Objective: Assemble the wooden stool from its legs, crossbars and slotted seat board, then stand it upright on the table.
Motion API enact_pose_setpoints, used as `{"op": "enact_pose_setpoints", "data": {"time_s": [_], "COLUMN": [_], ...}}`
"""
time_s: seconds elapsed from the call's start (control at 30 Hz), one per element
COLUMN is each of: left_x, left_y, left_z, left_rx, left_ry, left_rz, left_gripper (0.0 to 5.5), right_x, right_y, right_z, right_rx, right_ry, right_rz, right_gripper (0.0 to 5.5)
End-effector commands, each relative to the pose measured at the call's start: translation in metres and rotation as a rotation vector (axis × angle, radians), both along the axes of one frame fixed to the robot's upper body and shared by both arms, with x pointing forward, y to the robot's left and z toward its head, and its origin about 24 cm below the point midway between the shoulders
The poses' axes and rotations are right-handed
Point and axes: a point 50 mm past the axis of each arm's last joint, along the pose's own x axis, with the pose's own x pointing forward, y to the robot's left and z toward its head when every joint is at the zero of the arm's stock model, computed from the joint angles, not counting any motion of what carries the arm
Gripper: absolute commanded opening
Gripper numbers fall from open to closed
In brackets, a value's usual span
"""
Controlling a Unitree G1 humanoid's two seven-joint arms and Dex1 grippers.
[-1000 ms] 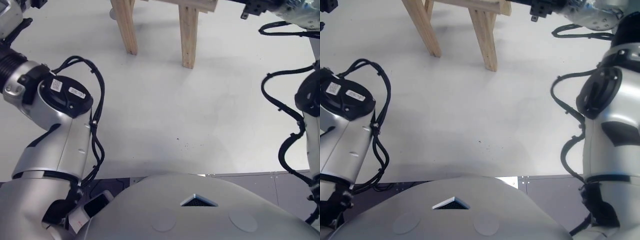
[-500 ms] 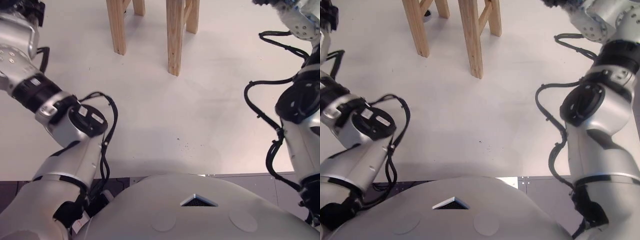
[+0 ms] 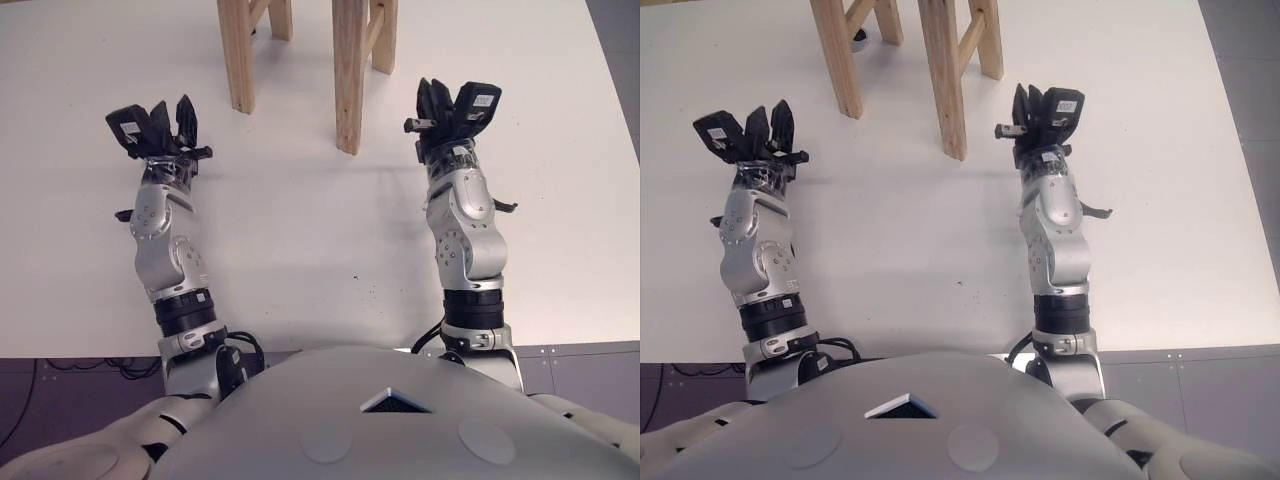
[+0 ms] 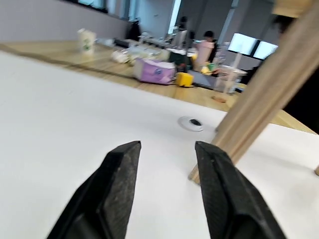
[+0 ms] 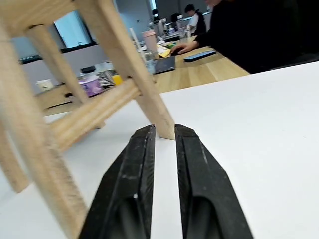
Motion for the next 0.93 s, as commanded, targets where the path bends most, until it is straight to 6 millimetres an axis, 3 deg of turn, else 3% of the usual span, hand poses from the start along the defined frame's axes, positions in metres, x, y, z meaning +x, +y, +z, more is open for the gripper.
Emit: {"op": "enact_pose_setpoints", "data": {"time_s": [0.03, 0.17, 0.23, 0.33, 0.43, 0.5, 0.6, 0.63, 0.73, 0.83, 0.93], "left_x": [0.015, 0.013, 0.013, 0.021, 0.02, 0.018, 0.021, 0.021, 0.016, 0.018, 0.027], "left_y": [-0.002, -0.017, -0.023, -0.037, -0.042, -0.044, -0.044, -0.047, -0.048, -0.039, -0.046], "left_z": [0.015, 0.011, 0.008, 0.024, 0.03, 0.027, -0.006, -0.008, -0.019, -0.02, -0.016], "left_rx": [0.078, 0.096, 0.018, -0.017, -0.007, -0.003, -0.091, -0.116, 0.07, 0.085, 0.053], "left_ry": [-0.057, -0.082, -0.084, -0.18, -0.224, -0.223, -0.041, -0.003, 0.111, 0.125, 0.105], "left_rz": [-0.056, -0.076, -0.022, -0.006, 0.021, 0.042, 0.124, 0.128, 0.131, 0.174, 0.157], "left_gripper": [1.4, 0.7, 0.46, 0.04, 0.04, 0.04, 0.04, 0.04, 0.04, 0.04, 0.04], "right_x": [0.019, 0.034, 0.035, 0.034, 0.046, 0.052, 0.049, 0.046, 0.046, 0.042, 0.039], "right_y": [-0.013, -0.035, -0.04, -0.062, -0.073, -0.068, -0.071, -0.072, -0.055, -0.046, -0.052], "right_z": [0.008, 0.019, 0.019, 0.024, 0.038, 0.047, 0.034, 0.032, 0.026, 0.025, 0.019], "right_rx": [0.011, -0.045, -0.081, -0.179, -0.194, -0.203, -0.189, -0.171, -0.155, -0.176, -0.163], "right_ry": [-0.039, -0.089, -0.083, -0.094, -0.108, -0.133, -0.083, -0.064, -0.022, -0.029, -0.002], "right_rz": [-0.069, -0.1, -0.07, -0.022, -0.011, 0.024, -0.003, -0.014, 0.025, 0.038, -0.01], "right_gripper": [0.17, 0.0, 0.0, 0.0, 0.0, 0.0, 0.0, 0.0, 0.0, 0.0, 0.0]}}
